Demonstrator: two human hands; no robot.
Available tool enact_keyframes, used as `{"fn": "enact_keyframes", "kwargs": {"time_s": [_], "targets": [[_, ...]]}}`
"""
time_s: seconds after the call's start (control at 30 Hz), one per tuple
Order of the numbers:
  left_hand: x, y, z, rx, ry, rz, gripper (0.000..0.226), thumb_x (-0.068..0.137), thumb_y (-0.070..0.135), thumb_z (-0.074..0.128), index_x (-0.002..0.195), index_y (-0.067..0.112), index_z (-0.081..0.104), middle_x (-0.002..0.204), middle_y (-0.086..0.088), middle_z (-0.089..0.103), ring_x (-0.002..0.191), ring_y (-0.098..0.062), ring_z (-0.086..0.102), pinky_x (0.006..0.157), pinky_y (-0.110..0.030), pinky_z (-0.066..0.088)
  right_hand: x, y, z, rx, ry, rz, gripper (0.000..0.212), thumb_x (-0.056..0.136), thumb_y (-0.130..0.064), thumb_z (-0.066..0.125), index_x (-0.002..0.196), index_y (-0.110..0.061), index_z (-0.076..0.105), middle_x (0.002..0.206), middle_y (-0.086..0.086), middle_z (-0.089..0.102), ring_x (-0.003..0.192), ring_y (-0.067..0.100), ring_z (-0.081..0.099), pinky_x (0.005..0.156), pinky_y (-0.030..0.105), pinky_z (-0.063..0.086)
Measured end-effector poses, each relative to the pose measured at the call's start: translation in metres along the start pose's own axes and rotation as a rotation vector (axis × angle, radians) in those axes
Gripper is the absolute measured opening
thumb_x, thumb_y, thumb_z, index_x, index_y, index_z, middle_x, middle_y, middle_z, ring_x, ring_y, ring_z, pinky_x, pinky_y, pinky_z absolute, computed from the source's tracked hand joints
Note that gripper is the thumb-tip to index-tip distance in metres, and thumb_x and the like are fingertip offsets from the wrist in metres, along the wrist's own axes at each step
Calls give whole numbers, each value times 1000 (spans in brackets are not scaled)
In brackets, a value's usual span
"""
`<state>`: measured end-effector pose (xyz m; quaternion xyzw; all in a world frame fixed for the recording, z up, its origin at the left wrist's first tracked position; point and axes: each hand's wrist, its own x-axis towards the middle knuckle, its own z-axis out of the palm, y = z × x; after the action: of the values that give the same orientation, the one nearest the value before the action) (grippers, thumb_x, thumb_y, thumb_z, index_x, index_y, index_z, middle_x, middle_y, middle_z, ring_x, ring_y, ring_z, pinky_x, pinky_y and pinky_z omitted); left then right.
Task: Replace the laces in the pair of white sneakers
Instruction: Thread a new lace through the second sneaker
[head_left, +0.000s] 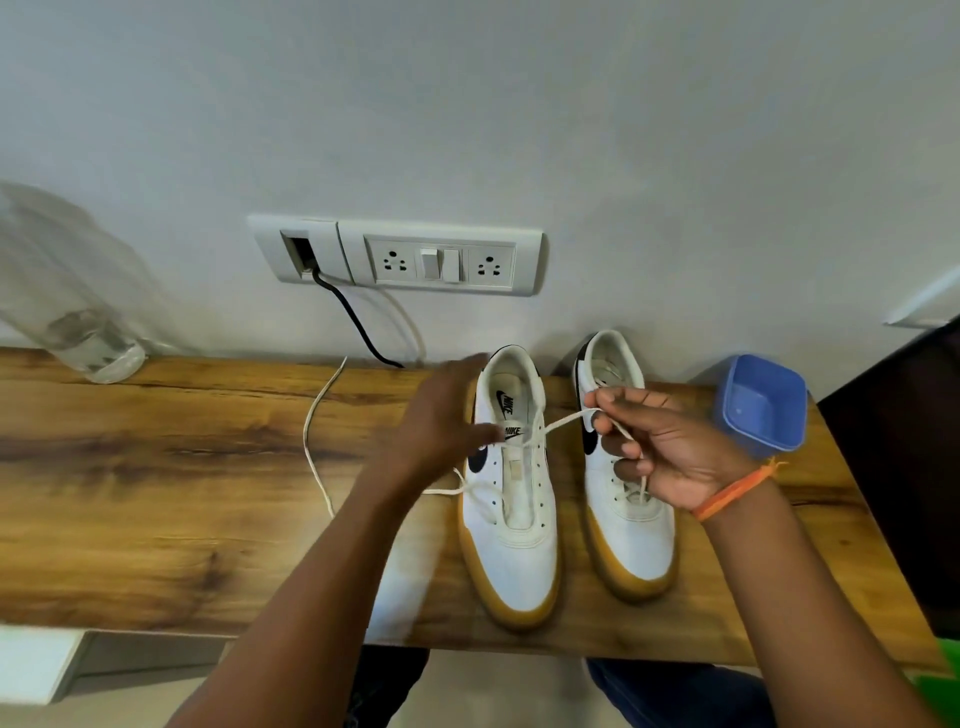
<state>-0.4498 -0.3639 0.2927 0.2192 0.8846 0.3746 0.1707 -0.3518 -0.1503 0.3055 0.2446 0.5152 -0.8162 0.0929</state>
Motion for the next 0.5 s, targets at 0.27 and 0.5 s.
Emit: {"fn": "enact_keyframes", "kwargs": {"time_s": [0.27,0.5], "targets": [[-4,20,34,-179,-61,139,10,91,8,65,85,0,69,62,-11,68,53,-16,68,57,-35,58,2,4,5,-16,-5,24,17,78,-18,66,92,-8,68,65,4,59,41,7,39,34,13,29],[6,-2,3,25,-23,-8,7,87,-3,65,91,-2,71,62,-11,69,56,-23,70,60,-43,60,1,2,-8,-638,113,-98,6,80,-13,77,83,-9,75,74,9,73,47,9,35,42,19,30]]}}
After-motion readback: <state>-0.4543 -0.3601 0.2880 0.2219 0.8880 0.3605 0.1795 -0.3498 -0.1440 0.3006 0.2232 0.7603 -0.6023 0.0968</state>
